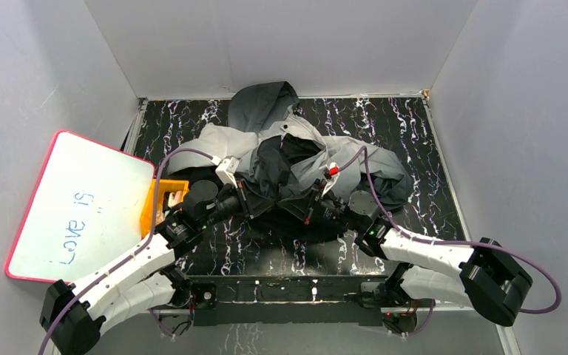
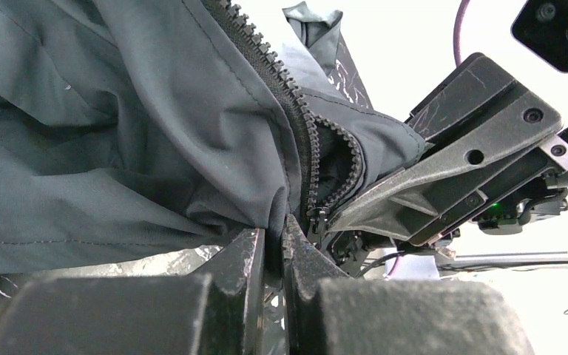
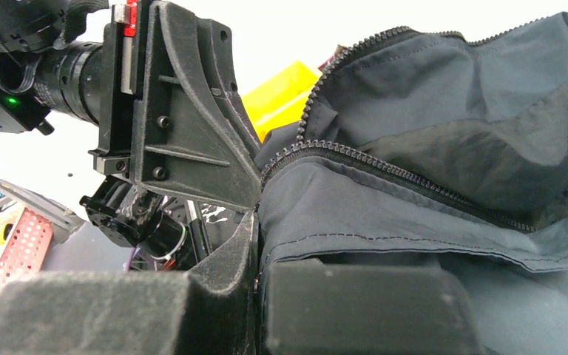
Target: Zip up the jacket
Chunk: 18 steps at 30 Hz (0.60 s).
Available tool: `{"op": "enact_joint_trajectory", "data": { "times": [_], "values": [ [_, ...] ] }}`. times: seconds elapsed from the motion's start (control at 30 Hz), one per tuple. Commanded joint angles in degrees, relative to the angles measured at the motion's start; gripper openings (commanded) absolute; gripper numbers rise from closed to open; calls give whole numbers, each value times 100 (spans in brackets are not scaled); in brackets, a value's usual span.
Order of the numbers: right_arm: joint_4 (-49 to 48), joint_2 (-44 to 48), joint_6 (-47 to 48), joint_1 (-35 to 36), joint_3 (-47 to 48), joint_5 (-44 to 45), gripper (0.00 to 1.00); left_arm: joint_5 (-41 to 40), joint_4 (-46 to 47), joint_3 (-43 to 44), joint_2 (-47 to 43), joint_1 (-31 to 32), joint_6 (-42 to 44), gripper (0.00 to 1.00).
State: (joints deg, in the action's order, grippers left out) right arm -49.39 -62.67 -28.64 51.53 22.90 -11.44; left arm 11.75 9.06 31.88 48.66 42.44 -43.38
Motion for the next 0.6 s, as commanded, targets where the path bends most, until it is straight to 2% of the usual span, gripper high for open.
{"op": "enact_joint_trajectory", "data": {
  "times": [0.0,0.57],
  "values": [
    [131,214,-173,-20,478,589,0,735,-202,104,-91,37,319,0],
    [1832,476,-1928,-20,558,964,0,1662,-442,-349,-390,38,298,0]
  ]
}}
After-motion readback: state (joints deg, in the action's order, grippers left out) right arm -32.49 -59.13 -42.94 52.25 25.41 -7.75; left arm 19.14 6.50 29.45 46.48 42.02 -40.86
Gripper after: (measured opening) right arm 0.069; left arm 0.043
